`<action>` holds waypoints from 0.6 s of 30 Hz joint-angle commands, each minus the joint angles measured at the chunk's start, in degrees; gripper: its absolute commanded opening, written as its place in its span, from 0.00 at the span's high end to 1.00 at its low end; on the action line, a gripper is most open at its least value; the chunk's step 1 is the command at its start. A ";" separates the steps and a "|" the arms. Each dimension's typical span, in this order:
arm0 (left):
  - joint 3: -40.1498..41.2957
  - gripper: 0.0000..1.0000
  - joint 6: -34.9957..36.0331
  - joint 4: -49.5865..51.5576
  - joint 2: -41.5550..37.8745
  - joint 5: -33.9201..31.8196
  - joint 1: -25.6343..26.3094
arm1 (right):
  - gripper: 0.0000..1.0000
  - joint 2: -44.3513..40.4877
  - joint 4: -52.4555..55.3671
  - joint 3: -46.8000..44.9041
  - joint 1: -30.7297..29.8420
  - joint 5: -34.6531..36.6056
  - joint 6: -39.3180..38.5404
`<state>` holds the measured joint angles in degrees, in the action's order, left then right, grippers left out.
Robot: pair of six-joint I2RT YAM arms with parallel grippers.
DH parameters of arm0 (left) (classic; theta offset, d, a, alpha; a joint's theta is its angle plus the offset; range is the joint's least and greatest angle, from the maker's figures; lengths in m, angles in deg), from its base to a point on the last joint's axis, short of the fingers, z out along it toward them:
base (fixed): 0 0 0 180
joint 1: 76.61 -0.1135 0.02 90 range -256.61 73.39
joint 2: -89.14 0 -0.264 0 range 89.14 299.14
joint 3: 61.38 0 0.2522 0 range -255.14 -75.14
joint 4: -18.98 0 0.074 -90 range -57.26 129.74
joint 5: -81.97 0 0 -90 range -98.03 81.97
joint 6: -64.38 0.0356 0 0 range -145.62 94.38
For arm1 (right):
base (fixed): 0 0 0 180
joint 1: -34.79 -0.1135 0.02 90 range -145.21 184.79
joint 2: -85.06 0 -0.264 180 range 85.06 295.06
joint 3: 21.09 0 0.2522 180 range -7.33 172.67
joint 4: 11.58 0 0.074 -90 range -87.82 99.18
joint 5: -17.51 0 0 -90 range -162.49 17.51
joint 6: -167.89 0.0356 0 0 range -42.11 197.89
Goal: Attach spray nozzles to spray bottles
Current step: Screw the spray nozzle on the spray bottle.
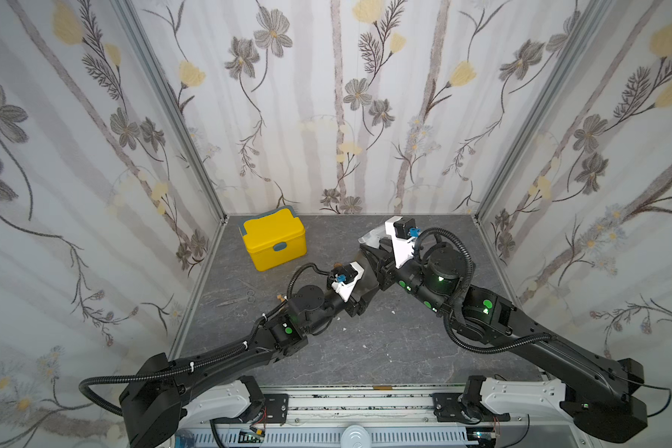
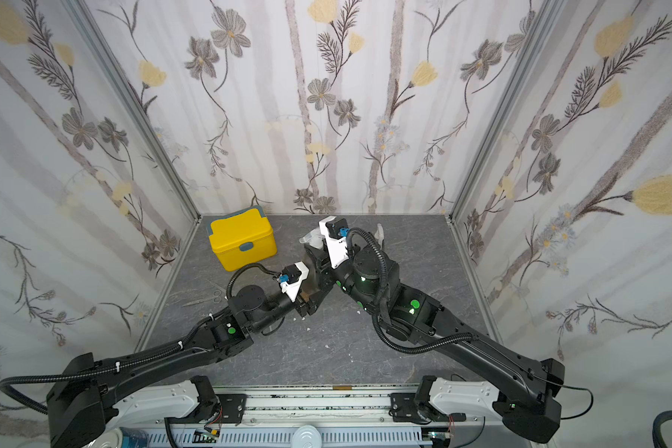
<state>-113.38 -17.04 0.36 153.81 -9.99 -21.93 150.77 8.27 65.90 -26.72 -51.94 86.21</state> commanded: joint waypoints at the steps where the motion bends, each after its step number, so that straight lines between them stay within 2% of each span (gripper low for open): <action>1: -0.44 0.33 -0.09 -6.38 -0.31 -1.16 -0.13 | 0.71 1.12 4.14 1.34 -1.63 5.89 1.88; 5: -0.39 0.33 0.10 -6.38 -0.39 -1.38 0.00 | 0.62 1.12 7.40 3.73 -2.00 3.45 3.01; 18: -0.19 0.33 0.66 -6.81 -0.37 -2.35 -0.09 | 0.54 0.74 17.03 7.45 -6.56 6.13 5.22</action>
<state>-113.38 -16.58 -1.34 153.63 -11.49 -21.95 151.76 20.77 73.18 -32.56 -45.51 90.05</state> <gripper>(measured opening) 0.745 0.461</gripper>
